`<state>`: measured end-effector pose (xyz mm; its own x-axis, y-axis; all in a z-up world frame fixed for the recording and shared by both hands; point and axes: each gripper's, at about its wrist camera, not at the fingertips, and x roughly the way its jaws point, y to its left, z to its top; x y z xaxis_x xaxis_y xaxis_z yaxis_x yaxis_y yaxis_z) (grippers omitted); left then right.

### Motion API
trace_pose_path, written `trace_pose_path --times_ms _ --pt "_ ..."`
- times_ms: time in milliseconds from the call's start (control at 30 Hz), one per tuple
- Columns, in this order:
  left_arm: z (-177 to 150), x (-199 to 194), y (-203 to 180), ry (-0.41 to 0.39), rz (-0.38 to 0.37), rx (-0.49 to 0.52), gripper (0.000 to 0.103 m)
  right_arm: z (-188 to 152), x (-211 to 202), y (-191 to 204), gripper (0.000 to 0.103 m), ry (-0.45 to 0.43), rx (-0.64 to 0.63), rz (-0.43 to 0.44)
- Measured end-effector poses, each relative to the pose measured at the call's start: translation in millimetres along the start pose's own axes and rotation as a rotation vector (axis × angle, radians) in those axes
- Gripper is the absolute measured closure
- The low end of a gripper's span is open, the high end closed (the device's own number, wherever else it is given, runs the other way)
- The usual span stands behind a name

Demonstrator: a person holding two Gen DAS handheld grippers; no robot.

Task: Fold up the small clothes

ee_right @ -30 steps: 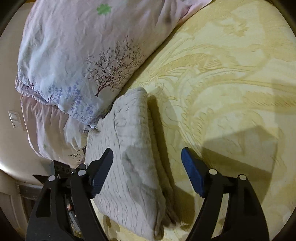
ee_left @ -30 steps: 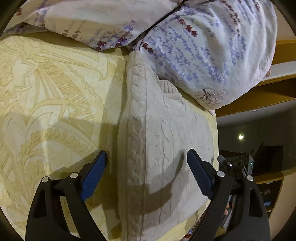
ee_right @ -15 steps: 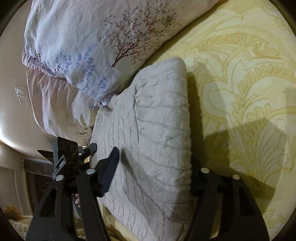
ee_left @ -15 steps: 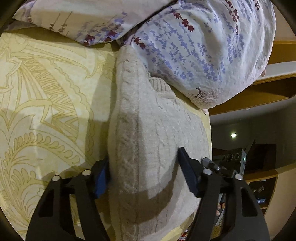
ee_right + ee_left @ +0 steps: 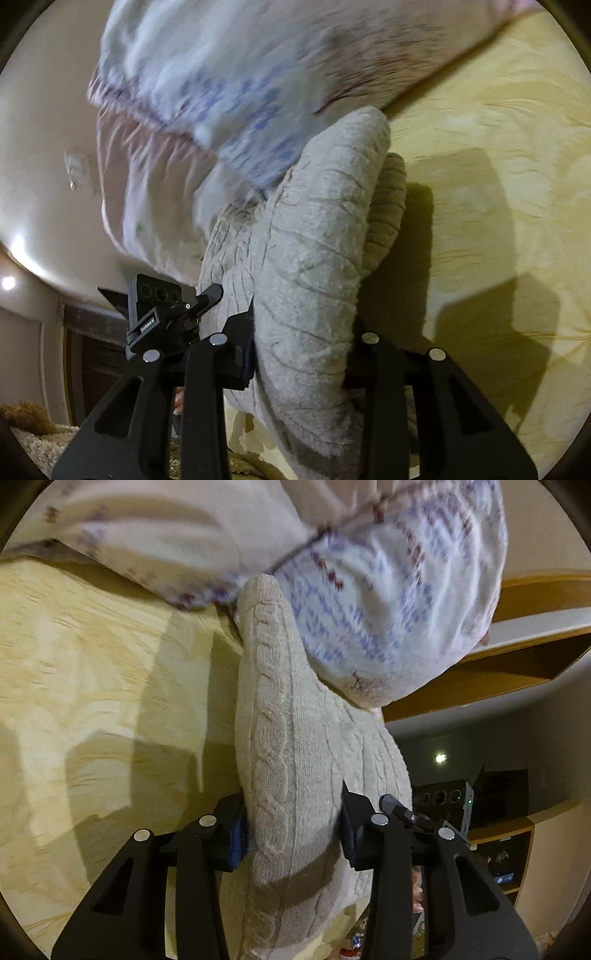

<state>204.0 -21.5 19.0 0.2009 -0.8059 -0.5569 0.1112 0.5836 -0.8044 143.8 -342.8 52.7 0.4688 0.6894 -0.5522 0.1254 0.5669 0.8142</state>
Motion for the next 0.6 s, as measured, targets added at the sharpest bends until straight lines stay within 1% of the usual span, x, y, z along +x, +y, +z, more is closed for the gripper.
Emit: trace_pose_path --times_ms 133,200,267,333,367,400,433,500,567,600 --pt "-6 -42 12 -0.047 0.022 0.01 0.062 -8 28 29 0.072 0.034 -0.066 0.015" --pt "-11 -63 21 -0.067 0.056 0.017 0.062 -13 44 44 0.072 0.06 -0.119 0.0" --pt "-12 -75 34 -0.074 0.09 0.015 0.062 -20 62 57 0.072 0.079 -0.188 -0.041" --pt "-12 -73 48 -0.074 0.153 0.006 0.062 -25 76 59 0.072 0.09 -0.221 -0.094" --pt "-13 -69 60 -0.066 0.206 -0.007 0.061 -28 88 56 0.072 0.099 -0.224 -0.148" --pt "-13 -64 67 -0.06 0.232 -0.018 0.058 -29 94 52 0.071 0.098 -0.215 -0.186" --pt "-14 -61 76 -0.069 0.234 -0.025 0.056 -30 99 46 0.069 0.096 -0.194 -0.209" --pt "-15 -57 79 -0.093 0.235 -0.023 0.05 -28 100 35 0.066 0.09 -0.126 -0.181" --pt "-14 -55 77 -0.101 0.253 -0.02 0.046 -26 96 36 0.059 0.106 -0.13 -0.189" --pt "-13 -55 74 -0.106 0.27 -0.009 0.045 -26 93 36 0.052 0.107 -0.132 -0.198"
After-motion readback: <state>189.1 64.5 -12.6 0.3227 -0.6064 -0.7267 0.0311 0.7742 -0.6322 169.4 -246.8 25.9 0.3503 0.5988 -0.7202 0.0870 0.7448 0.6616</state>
